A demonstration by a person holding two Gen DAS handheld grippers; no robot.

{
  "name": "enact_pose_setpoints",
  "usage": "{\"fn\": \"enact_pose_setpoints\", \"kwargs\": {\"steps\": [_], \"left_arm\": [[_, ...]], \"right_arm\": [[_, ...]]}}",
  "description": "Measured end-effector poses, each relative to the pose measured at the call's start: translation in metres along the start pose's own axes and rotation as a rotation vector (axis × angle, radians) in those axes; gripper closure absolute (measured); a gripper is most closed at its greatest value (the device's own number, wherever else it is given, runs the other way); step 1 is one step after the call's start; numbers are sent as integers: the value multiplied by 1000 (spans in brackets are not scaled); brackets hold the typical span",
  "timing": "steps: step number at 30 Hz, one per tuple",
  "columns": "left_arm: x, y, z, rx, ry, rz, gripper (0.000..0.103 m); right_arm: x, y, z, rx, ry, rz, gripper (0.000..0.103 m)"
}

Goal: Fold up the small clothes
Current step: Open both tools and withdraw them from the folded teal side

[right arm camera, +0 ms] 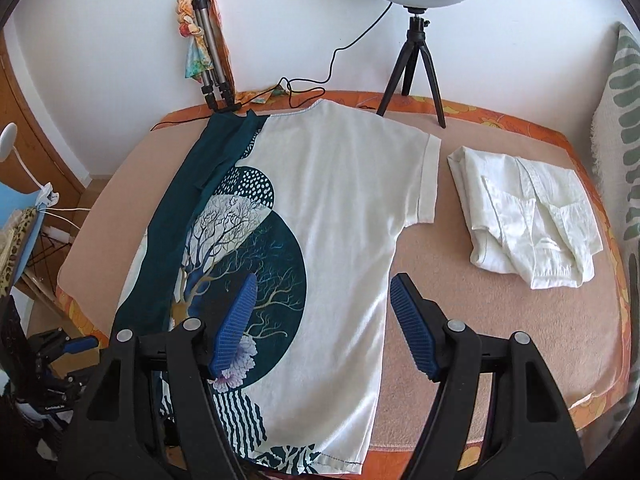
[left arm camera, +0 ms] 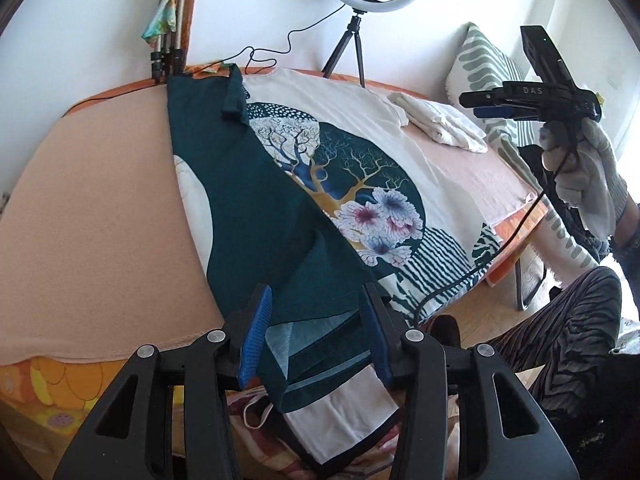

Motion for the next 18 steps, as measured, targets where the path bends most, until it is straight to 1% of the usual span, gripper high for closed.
{"fn": "enact_pose_setpoints", "kwargs": {"steps": [2,3,6,7,9,11,14,16,17,18], "left_arm": [[8,-1,9,1,20,23,59],[12,-1,13,-10,27,30,59],[23,-3,25,-53,43,49,59],[25,-4,29,-55,54,53,59],[30,-4,32,-24,74,54,59],[32,-3,27,-13,57,45,59],[35,-1,16,-47,-5,30,60],[38,-2,10,-63,-37,26,76],[40,-3,8,-72,-56,28,80],[42,-3,6,-80,-75,28,87]], "right_arm": [[23,-4,5,-48,-11,31,31],[34,-6,11,-73,-1,43,32],[60,-15,43,-144,61,86,32],[67,-21,58,-166,88,108,32],[79,-34,86,-208,139,155,32],[88,-46,112,-247,183,191,32],[95,-64,140,-290,207,230,35],[99,-73,152,-318,201,254,37],[101,-77,157,-322,206,266,38],[102,-81,161,-318,208,276,39]]}}
Point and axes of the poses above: each gripper's, at about its wrist camera, not at the fingertips, and y roughly against the way its jaws point, z to its left, x to its underside, the point moved 2 cm from there along -y, roughly the way its jaws point, and after that the axes turned 5 degrees about z, right-handed, at the moved point
